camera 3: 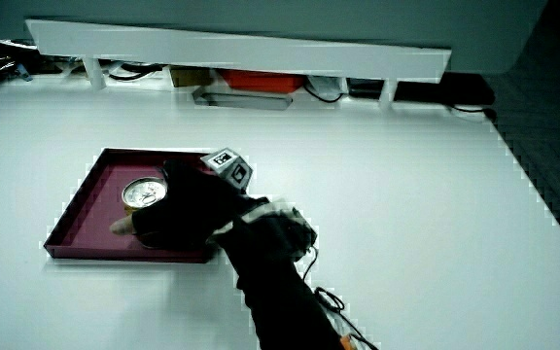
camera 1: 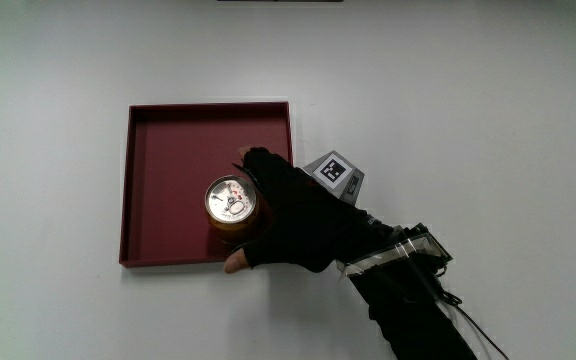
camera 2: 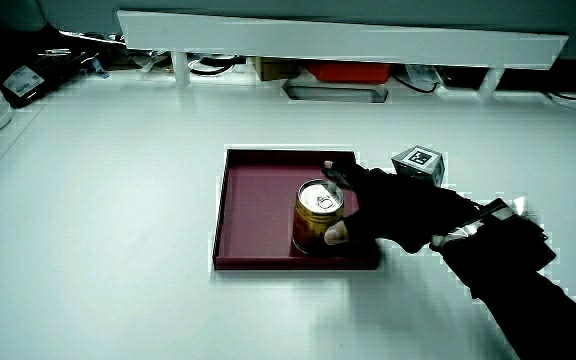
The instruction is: Pick red bull from plate
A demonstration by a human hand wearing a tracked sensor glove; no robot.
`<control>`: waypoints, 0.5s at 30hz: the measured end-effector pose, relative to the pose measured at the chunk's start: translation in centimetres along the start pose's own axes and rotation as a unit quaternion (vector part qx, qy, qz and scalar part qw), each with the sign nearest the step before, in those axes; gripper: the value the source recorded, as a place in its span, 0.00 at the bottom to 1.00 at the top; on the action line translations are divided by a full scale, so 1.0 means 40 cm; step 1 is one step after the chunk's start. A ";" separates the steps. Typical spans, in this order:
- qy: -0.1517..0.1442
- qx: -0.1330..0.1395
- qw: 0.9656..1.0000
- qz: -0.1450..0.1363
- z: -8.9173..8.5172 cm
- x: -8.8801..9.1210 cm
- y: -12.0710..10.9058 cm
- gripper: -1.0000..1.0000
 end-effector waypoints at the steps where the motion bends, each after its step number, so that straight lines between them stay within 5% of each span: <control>1: 0.002 0.000 1.000 0.001 0.000 -0.001 0.000 0.50; 8: 0.022 0.018 0.999 0.020 0.000 0.014 0.002 0.54; 15: 0.032 0.078 0.995 0.056 -0.007 0.022 0.000 0.68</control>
